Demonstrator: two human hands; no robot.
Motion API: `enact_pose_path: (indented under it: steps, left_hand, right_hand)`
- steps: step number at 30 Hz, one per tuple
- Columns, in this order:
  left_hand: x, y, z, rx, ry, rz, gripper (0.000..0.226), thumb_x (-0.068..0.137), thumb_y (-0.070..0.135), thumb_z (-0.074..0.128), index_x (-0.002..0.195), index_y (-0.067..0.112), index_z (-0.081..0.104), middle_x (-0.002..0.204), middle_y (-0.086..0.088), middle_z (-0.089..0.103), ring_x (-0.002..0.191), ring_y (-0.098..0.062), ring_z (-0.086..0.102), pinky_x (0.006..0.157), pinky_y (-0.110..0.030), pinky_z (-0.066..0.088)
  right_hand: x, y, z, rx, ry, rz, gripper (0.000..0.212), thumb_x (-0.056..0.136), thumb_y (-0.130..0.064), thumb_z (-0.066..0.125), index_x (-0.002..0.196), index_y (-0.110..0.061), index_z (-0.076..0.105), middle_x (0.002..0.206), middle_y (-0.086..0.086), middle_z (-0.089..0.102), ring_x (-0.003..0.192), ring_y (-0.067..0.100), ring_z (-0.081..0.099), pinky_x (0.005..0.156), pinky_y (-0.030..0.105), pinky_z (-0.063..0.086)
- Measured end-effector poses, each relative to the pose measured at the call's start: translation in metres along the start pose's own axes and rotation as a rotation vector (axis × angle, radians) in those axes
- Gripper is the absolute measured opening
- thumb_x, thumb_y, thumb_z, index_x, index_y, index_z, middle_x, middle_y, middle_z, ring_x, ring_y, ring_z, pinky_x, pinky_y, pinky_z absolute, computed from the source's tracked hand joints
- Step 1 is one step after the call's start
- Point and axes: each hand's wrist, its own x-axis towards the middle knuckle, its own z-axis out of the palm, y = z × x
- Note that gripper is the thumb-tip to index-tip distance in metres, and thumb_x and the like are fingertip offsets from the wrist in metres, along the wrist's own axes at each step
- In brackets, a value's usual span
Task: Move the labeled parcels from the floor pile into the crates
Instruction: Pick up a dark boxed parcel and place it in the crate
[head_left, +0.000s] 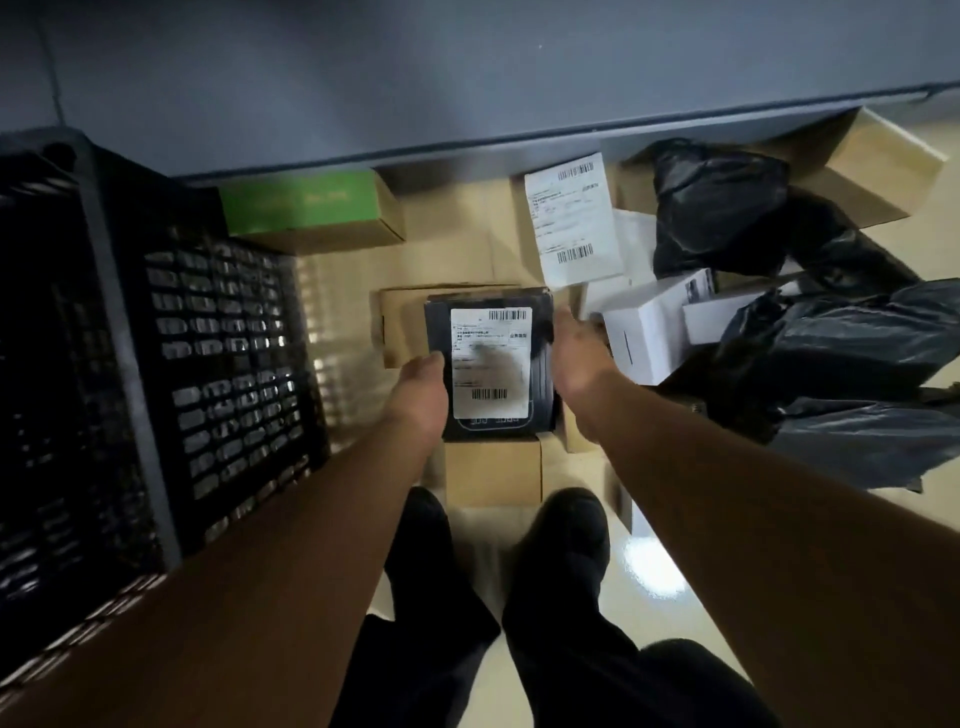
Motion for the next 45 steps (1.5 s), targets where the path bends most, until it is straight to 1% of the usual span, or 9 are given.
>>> enact_pose_path:
  steps: [4, 11, 16, 22, 29, 33, 38, 42, 45]
  left_hand:
    - [0.022, -0.004, 0.004, -0.067, -0.005, -0.047, 0.052, 0.110, 0.038, 0.034, 0.147, 0.004, 0.048, 0.150, -0.018, 0.050, 0.138, -0.033, 0.049, 0.111, -0.041, 0.043]
    - [0.012, 0.003, 0.003, -0.134, -0.130, -0.119, 0.060, 0.107, 0.051, 0.035, 0.149, 0.009, 0.046, 0.155, -0.015, 0.045, 0.141, -0.030, 0.044, 0.117, -0.039, 0.034]
    - [-0.021, 0.011, -0.011, -0.313, -0.051, -0.108, 0.051, 0.102, 0.058, 0.044, 0.138, 0.025, 0.058, 0.137, 0.003, 0.063, 0.072, 0.000, 0.054, 0.084, -0.022, 0.034]
    - [-0.073, 0.022, -0.032, -0.294, -0.032, -0.047, 0.069, 0.094, 0.072, 0.043, 0.149, 0.030, 0.049, 0.150, 0.004, 0.053, 0.122, -0.013, 0.052, 0.097, -0.031, 0.026]
    - [-0.160, 0.043, -0.042, -0.291, -0.143, 0.065, 0.034, 0.101, 0.063, 0.039, 0.112, 0.040, 0.060, 0.090, 0.032, 0.062, 0.085, 0.013, 0.053, 0.070, -0.016, 0.031]
    - [-0.206, 0.049, -0.051, -0.269, -0.176, 0.095, 0.040, 0.102, 0.062, 0.036, 0.123, 0.036, 0.058, 0.099, 0.022, 0.065, 0.083, 0.009, 0.058, 0.064, -0.018, 0.034]
    - [-0.251, 0.044, -0.065, -0.269, -0.204, 0.110, 0.053, 0.101, 0.064, 0.035, 0.136, 0.030, 0.055, 0.135, 0.010, 0.058, 0.115, -0.009, 0.056, 0.090, -0.026, 0.034]
    - [-0.284, 0.025, -0.074, -0.268, -0.205, 0.080, 0.077, 0.082, 0.085, 0.036, 0.145, 0.042, 0.049, 0.149, 0.009, 0.052, 0.139, -0.018, 0.044, 0.119, -0.042, 0.023]
    - [-0.304, 0.009, -0.080, -0.315, -0.145, 0.041, 0.094, 0.062, 0.095, 0.040, 0.139, 0.044, 0.056, 0.147, 0.008, 0.053, 0.136, -0.021, 0.046, 0.120, -0.052, 0.024]
  right_hand:
    - [0.016, -0.002, 0.012, -0.121, -0.020, -0.004, 0.063, 0.109, -0.046, 0.019, 0.144, -0.001, 0.045, 0.144, 0.023, 0.051, 0.127, 0.038, 0.051, 0.106, 0.047, 0.039]
    - [0.015, -0.018, 0.016, -0.207, -0.031, -0.025, 0.062, 0.108, -0.047, 0.020, 0.141, -0.001, 0.047, 0.141, 0.024, 0.051, 0.130, 0.040, 0.049, 0.108, 0.051, 0.040]
    - [-0.016, -0.026, 0.013, 0.059, 0.020, -0.057, 0.056, 0.104, -0.053, 0.033, 0.142, -0.014, 0.048, 0.143, 0.012, 0.053, 0.129, 0.031, 0.051, 0.097, 0.038, 0.040]
    - [-0.081, -0.036, -0.007, 0.192, 0.091, -0.018, 0.069, 0.081, -0.068, 0.032, 0.143, -0.039, 0.041, 0.147, -0.004, 0.052, 0.124, 0.031, 0.055, 0.106, 0.055, 0.043]
    - [-0.160, -0.038, -0.054, 0.332, 0.203, -0.009, 0.039, 0.080, -0.067, 0.040, 0.110, -0.046, 0.056, 0.121, -0.007, 0.062, 0.095, 0.015, 0.063, 0.068, 0.034, 0.049]
    - [-0.202, -0.040, -0.073, 0.295, 0.215, -0.003, 0.041, 0.077, -0.072, 0.038, 0.096, -0.044, 0.060, 0.127, -0.002, 0.060, 0.111, 0.024, 0.061, 0.101, 0.052, 0.048]
    - [-0.253, -0.043, -0.087, 0.276, 0.210, -0.062, 0.055, 0.076, -0.075, 0.042, 0.116, -0.043, 0.063, 0.127, -0.005, 0.063, 0.113, 0.022, 0.062, 0.099, 0.049, 0.050]
    - [-0.288, -0.036, -0.092, 0.245, 0.188, -0.117, 0.017, 0.089, -0.064, 0.049, 0.102, -0.061, 0.058, 0.094, -0.029, 0.069, 0.077, -0.006, 0.068, 0.053, 0.013, 0.050]
    - [-0.306, -0.024, -0.093, 0.234, 0.150, -0.115, 0.018, 0.087, -0.065, 0.048, 0.103, -0.065, 0.057, 0.124, -0.019, 0.060, 0.106, 0.006, 0.062, 0.085, 0.030, 0.049]
